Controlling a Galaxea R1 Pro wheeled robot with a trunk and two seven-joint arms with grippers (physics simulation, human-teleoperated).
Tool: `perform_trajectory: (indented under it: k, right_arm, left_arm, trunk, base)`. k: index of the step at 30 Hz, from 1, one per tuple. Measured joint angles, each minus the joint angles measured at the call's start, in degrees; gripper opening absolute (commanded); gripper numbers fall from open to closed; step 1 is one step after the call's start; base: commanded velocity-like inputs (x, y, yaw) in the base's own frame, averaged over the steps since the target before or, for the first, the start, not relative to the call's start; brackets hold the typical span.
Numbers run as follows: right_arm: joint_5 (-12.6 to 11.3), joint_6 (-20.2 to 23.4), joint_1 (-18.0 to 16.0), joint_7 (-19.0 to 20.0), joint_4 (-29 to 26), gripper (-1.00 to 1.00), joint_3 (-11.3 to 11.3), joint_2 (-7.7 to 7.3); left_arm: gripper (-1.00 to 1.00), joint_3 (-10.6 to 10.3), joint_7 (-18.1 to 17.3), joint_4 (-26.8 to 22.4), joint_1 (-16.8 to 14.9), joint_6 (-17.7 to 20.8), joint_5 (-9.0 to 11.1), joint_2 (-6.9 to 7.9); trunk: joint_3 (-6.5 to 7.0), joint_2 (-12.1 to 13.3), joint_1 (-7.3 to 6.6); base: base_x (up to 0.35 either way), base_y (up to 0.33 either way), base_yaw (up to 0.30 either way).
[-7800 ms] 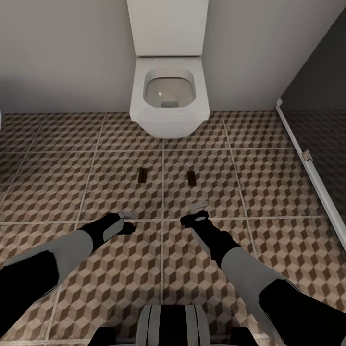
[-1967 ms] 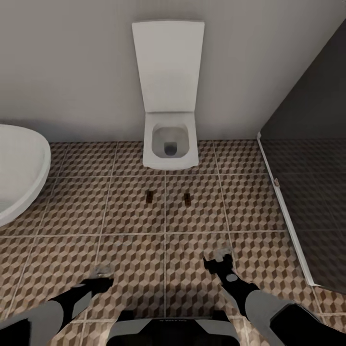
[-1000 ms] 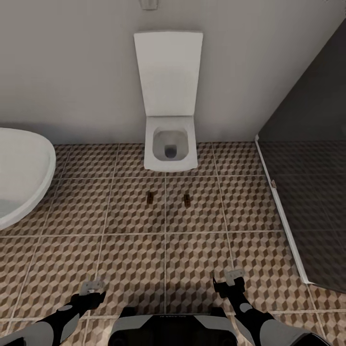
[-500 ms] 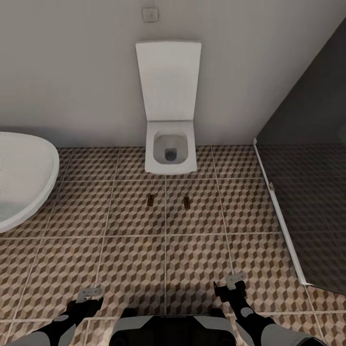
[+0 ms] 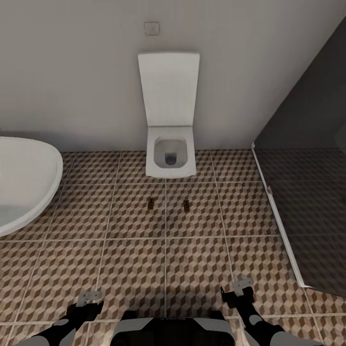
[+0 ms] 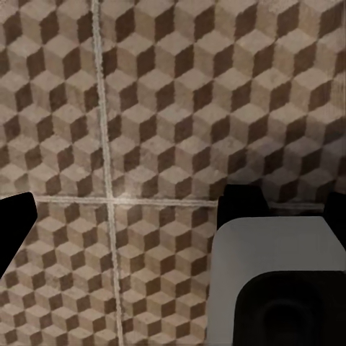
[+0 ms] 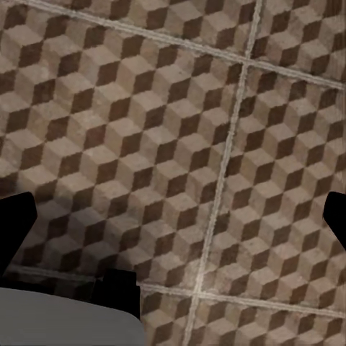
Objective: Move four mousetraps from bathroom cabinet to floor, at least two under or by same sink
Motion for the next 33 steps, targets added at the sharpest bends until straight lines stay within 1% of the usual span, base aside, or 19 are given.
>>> perform_trajectory:
  k: [6,33]
  right_arm:
    - [-0.01,-1.38,0.43,-0.01,0.01,1.0,0.0,-0.07]
    - [-0.01,-1.55,0.89,0.01,0.01,1.0,0.01,0.26]
  left_arm:
    - [1.0,-0.01,0.0,0.0,0.11,-0.04,0.0,-0.02]
    - [1.0,-0.01,0.09,0.0,0.13,0.0,0.0,-0.35]
  trunk:
    - [1.63,2.41,-1.32]
    - [8.99,13.25,-7.26]
  base:
    - [0.0,0.0,0.0]
    - [0.0,0.0,0.0]
